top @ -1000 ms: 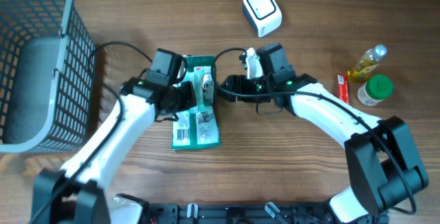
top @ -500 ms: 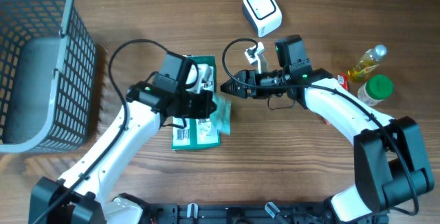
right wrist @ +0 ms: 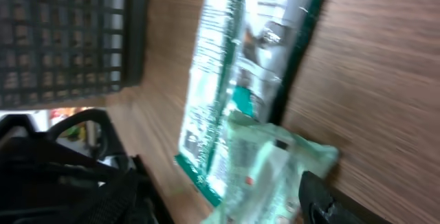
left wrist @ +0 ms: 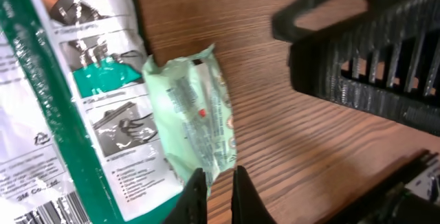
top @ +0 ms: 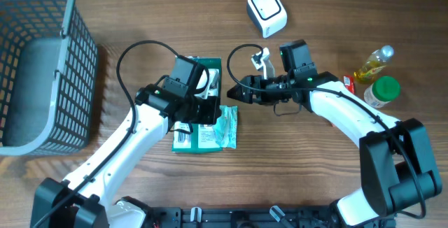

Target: Scan the item barcode

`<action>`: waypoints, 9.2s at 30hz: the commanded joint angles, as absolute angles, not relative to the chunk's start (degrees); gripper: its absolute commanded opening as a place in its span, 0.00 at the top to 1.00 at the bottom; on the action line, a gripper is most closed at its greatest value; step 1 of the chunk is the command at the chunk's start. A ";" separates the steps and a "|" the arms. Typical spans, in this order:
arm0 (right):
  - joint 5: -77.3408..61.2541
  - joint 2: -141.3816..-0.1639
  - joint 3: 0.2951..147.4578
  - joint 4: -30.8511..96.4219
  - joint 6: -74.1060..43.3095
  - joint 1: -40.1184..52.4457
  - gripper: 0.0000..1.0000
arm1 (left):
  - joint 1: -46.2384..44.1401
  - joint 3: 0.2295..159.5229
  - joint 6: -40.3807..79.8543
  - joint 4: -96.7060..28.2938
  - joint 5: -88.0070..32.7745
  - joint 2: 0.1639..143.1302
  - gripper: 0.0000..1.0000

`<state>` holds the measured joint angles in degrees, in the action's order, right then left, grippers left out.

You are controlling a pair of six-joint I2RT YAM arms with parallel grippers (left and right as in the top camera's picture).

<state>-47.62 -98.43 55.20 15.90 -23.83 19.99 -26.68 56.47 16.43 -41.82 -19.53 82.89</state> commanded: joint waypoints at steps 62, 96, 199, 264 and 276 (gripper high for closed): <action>-57.65 -97.60 50.50 7.05 -27.59 16.71 0.41 | -31.88 52.84 18.24 -37.26 -25.06 78.00 0.96; -44.77 -97.60 46.19 3.29 -28.45 16.64 0.96 | -32.03 51.62 18.46 -36.42 -15.99 85.23 0.96; -34.48 -97.71 59.48 37.76 -18.28 13.30 0.96 | -30.37 51.75 21.91 -11.46 -26.98 107.02 0.96; -14.17 -98.15 46.02 21.02 -32.14 13.30 0.96 | -27.57 58.76 21.91 -23.33 -13.21 98.98 0.96; -14.20 -98.15 46.02 20.82 -32.12 13.30 0.96 | -30.81 59.68 24.95 -20.78 -26.50 97.67 0.96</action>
